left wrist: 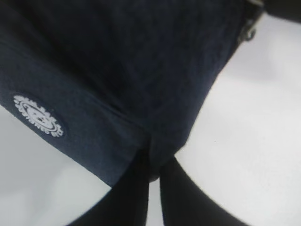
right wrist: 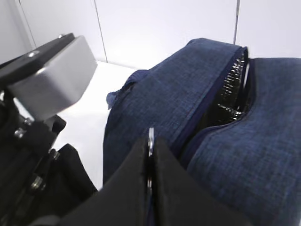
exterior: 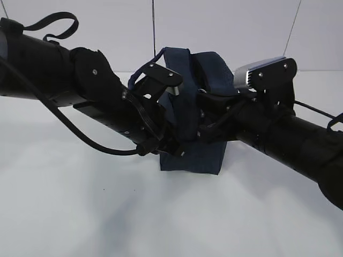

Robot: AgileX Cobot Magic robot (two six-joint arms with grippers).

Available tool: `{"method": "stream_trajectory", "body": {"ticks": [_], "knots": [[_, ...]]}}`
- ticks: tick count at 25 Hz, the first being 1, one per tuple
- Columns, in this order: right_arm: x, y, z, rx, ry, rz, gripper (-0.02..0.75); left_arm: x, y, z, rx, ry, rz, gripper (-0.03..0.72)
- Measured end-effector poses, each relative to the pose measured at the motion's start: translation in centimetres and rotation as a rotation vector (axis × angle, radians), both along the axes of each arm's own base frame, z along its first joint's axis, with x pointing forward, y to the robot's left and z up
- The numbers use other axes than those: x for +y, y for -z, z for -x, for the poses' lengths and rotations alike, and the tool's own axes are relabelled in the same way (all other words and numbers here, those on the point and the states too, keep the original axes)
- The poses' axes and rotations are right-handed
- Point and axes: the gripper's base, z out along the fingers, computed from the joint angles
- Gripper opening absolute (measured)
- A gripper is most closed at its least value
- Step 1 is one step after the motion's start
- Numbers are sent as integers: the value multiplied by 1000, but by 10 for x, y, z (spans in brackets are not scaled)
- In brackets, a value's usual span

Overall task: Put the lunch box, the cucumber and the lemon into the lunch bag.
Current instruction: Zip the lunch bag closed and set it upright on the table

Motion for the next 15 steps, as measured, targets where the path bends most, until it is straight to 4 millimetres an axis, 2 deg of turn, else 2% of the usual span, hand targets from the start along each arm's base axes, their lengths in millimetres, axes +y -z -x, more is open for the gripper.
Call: {"method": "stream_trajectory", "body": {"ticks": [3, 5, 13, 15], "knots": [[0, -2, -2, 4, 17, -10, 17, 0, 0, 0, 5, -5, 6, 214], [-1, -1, -3, 8, 25, -14, 17, 0, 0, 0, 7, -10, 10, 251], [-3, -1, -4, 19, 54, -32, 17, -1, -2, -3, -15, -34, 31, 265], [-4, -1, -4, 21, 61, -36, 17, -1, -2, -4, -25, -39, 34, 231]]}}
